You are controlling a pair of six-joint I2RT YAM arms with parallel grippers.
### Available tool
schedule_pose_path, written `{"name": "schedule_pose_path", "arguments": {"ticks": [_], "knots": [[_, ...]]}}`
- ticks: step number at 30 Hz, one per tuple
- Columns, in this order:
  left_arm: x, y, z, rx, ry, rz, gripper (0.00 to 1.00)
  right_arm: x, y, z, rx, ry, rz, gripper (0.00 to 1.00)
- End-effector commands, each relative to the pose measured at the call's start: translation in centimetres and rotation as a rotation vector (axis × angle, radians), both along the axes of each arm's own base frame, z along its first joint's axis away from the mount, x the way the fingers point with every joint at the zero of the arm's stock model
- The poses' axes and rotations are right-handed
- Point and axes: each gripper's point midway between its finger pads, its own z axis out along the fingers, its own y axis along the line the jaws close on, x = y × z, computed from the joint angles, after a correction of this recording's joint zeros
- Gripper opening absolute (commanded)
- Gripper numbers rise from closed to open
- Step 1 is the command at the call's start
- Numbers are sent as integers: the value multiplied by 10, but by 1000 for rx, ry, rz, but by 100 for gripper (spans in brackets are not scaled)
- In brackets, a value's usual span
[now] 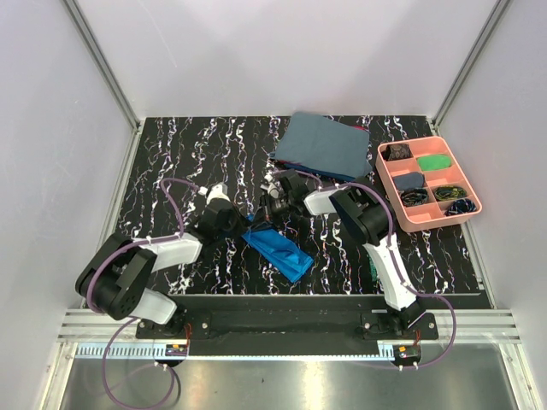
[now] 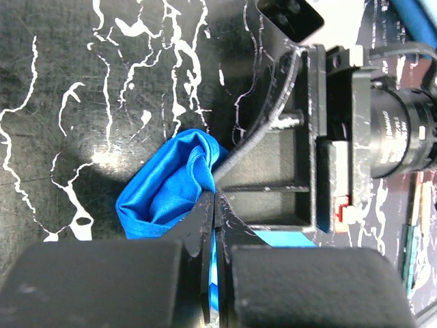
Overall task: Fold the napkin into a case and place the utensils inside
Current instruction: Stuff the top corner of the smaller-rectangle-folded napkin at the center of the board.
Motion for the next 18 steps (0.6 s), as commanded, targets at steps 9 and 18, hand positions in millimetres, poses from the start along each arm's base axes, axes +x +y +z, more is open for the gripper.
{"name": "schedule_pose_path", "arguments": {"ticks": [9, 18], "knots": [[9, -8, 2, -20, -61, -6, 0, 23, 16, 69, 229, 83, -112, 16], [21, -2, -7, -2, -74, 37, 0, 26, 14, 41, 117, 123, -183, 21]]}}
